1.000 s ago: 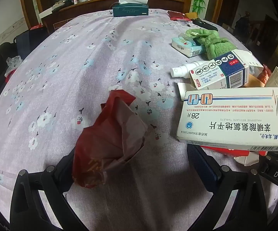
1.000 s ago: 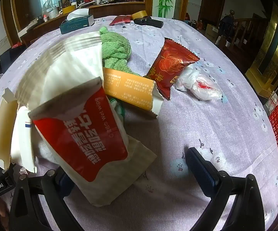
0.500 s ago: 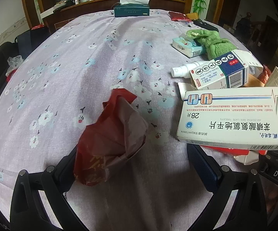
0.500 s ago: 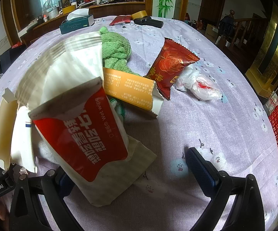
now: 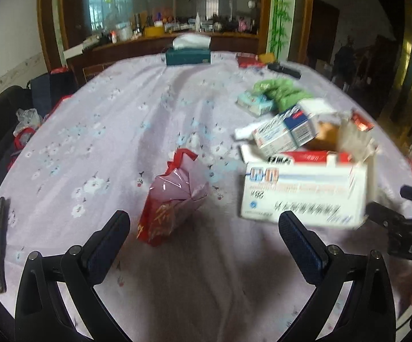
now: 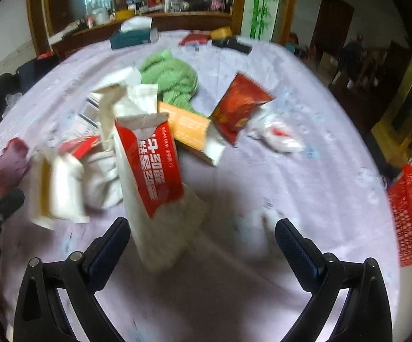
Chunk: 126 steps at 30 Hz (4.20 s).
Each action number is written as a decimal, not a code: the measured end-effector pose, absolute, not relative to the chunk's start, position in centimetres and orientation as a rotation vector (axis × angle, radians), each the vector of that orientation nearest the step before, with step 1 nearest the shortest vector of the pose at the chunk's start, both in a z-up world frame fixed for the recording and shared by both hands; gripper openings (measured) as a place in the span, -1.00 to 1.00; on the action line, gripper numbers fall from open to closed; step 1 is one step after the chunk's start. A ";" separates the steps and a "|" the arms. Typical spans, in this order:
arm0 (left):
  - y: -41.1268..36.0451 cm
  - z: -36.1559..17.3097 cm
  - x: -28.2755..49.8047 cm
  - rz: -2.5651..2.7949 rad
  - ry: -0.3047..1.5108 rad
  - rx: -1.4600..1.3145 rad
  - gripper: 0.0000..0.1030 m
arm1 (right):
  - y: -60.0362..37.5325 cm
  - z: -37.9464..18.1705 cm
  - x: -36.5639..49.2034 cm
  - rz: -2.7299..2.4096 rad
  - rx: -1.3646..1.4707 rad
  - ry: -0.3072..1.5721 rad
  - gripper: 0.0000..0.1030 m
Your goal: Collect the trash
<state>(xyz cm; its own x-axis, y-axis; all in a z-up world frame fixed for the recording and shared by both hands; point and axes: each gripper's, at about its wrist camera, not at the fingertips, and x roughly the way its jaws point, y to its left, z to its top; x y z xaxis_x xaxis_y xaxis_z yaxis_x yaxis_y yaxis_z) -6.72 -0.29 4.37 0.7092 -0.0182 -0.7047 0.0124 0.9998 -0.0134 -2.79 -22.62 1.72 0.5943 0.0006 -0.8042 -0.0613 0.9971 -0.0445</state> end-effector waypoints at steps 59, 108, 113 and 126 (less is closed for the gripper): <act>-3.6 6.2 -15.8 0.060 0.615 0.069 1.00 | -24.0 5.9 -17.8 0.080 0.050 0.614 0.65; -1.6 2.5 -10.9 -0.174 0.955 -0.214 0.18 | -20.2 4.0 -4.5 0.330 -0.129 0.802 0.06; -1.9 2.2 -9.3 -0.190 0.970 -0.216 0.18 | -19.7 2.9 -2.3 0.327 -0.132 0.847 -0.57; -5.2 2.0 -6.1 -0.218 0.956 -0.134 -0.37 | -24.6 5.0 -5.9 0.338 0.085 0.755 -0.82</act>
<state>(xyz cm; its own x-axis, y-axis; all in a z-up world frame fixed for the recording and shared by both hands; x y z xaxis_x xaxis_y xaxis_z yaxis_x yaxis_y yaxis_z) -6.09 -5.21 1.97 0.5569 -0.2431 -0.7942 0.1252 0.9699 -0.2090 -5.89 -24.61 4.99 0.6771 0.3310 -0.6572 -0.2705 0.9425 0.1960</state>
